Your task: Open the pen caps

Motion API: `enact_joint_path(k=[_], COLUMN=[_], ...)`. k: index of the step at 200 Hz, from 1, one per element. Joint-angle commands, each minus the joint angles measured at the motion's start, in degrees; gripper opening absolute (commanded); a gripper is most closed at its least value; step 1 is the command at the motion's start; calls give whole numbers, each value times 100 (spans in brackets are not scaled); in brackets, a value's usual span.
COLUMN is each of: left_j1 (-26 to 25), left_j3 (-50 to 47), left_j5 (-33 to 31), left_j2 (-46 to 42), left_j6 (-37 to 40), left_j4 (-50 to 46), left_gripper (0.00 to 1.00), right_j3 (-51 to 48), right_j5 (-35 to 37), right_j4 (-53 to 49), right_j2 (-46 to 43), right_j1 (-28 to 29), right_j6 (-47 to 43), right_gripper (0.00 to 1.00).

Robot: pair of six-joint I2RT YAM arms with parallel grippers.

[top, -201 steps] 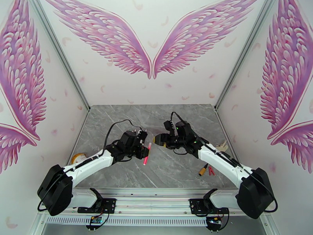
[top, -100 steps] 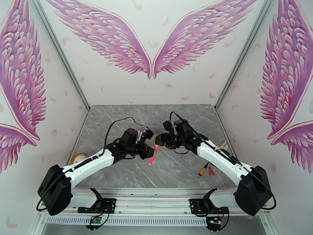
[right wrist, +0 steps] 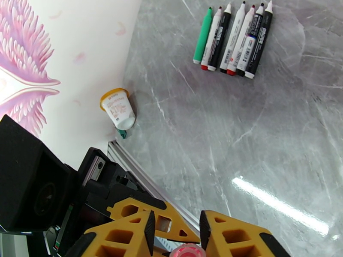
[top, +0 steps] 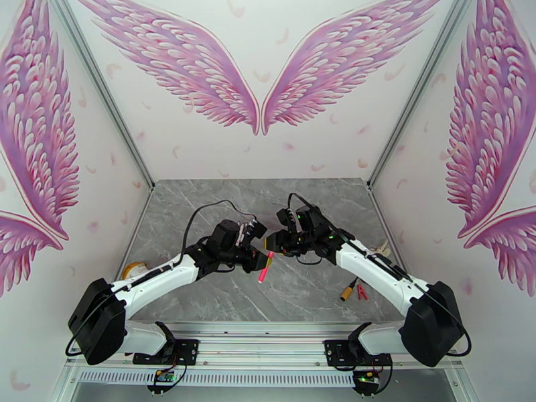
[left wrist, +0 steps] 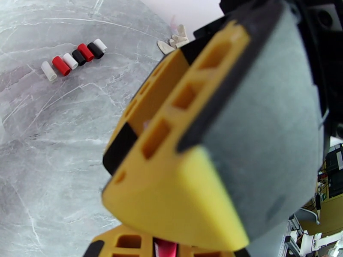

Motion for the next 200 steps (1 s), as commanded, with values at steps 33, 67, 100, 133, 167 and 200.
enact_joint_path(k=[33,67,100,133,167,200], left_j1=[-32,-38,-39,-45,-86,-91], left_j3=[212,226,191,-14,-545,-654], left_j5=[104,112,170,122,157,35], left_j2=[14,4,-12,-115,-337,-442], left_j6=[-134,-113,-91,-275,-427,-327], left_j4=[245,177,127,342,1102,1013], left_gripper=[15,15,19,32,39,39], right_j3=[136,171,215,198,224,187], right_j5=[21,137,372,347,216,53], right_j4=[-101,-136,-262,-171,-24,125], right_j2=[49,42,-38,-126,-178,-195], right_j1=[74,74,74,74,74,68], right_j6=[-112,-140,-223,-173,-28,76], right_gripper=[31,22,18,16,16,16])
